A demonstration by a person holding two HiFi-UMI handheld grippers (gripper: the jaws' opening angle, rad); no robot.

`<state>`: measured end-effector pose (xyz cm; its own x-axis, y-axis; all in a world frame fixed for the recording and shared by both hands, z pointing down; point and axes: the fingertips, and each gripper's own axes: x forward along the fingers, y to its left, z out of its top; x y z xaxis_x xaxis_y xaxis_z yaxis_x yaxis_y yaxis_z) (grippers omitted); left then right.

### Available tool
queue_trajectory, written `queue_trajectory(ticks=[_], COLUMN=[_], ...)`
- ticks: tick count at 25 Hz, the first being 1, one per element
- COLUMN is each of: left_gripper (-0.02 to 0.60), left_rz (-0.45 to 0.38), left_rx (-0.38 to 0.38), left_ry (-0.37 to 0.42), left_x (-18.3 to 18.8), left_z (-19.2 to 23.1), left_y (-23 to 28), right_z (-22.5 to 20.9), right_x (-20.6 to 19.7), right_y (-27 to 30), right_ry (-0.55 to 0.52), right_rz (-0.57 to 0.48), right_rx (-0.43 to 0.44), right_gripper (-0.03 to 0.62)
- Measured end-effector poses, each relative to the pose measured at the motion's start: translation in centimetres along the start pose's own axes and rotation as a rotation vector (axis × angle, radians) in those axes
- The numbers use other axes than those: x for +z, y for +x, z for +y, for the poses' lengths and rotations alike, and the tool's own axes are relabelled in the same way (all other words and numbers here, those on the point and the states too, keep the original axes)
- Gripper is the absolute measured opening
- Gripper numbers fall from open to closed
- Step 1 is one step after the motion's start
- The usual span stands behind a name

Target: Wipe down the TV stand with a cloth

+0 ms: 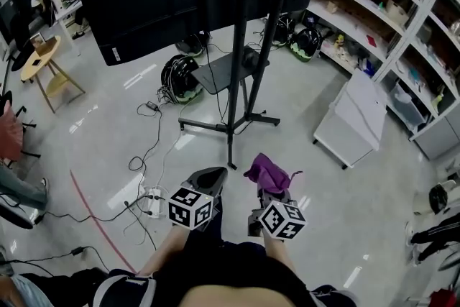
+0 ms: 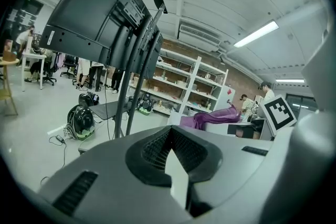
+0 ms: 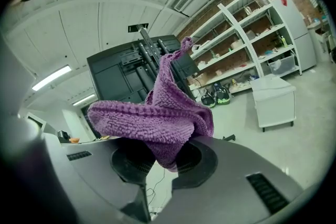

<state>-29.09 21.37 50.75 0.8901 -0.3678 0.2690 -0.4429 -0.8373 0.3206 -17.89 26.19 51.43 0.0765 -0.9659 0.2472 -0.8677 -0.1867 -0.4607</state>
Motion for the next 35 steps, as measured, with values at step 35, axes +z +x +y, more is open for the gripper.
queue_trajectory(ticks=[35], left_gripper=[0.008], left_rz=[-0.109], left_rx=[-0.015], left_ry=[0.061], left_x=[25.2], left_z=[21.2], left_y=[16.4], right_z=[10.7], right_x=[21.5], right_y=[32.5], right_ry=[-0.218], right_rz=[-0.150], right_rx=[0.298], right_gripper=[0.064])
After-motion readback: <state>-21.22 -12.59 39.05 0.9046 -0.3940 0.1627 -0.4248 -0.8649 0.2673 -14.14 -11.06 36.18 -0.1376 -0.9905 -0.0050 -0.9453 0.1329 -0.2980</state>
